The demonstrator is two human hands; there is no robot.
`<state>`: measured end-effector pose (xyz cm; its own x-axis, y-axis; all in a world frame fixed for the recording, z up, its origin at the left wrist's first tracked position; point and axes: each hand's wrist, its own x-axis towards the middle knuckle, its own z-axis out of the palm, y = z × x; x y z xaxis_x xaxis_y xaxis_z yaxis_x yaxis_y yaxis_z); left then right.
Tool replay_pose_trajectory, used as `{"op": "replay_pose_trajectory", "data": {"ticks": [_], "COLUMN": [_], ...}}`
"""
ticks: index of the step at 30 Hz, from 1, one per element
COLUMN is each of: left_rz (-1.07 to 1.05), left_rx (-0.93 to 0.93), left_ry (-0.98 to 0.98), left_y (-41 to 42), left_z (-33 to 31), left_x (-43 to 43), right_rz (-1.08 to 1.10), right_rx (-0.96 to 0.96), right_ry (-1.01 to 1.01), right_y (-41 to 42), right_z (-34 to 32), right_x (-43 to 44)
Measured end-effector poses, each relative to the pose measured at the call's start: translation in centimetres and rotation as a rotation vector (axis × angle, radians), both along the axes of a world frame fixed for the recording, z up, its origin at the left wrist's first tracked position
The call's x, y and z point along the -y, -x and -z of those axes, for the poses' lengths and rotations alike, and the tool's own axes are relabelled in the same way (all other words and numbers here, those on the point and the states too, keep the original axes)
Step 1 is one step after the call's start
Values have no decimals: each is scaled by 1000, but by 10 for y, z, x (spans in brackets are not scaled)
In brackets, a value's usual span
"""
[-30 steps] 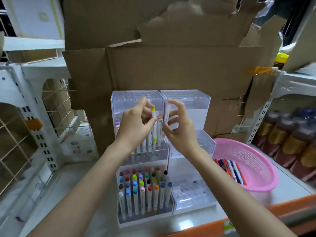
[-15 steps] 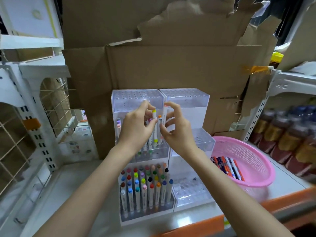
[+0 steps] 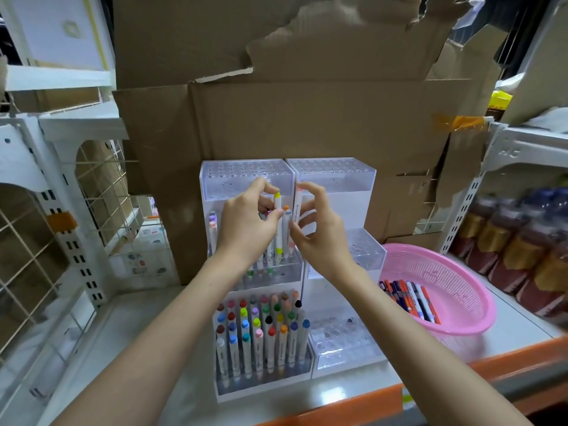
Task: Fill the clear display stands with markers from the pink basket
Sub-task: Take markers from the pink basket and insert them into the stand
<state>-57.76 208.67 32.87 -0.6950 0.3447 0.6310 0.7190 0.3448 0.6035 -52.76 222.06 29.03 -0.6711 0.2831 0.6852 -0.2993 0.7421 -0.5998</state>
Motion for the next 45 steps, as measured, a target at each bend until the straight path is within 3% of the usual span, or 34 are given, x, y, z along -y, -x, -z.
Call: {"op": "replay_pose_trajectory", "data": {"ticks": [7,36,45], "left_rz": [-4,-148,-101], "left_rx": [12,-540,-547], "left_ry": [10,307,336], "left_y": [0,-1,0], "left_z": [-1,37,38], "left_x": [0,14,27], "right_rz": [-7,-22,-39], "right_rx": [-3,19,31], "right_ry": [12,27,40], "right_y": [-2,-2,-6], "right_z": [0,6,11], "right_x": [-1,3,4]}}
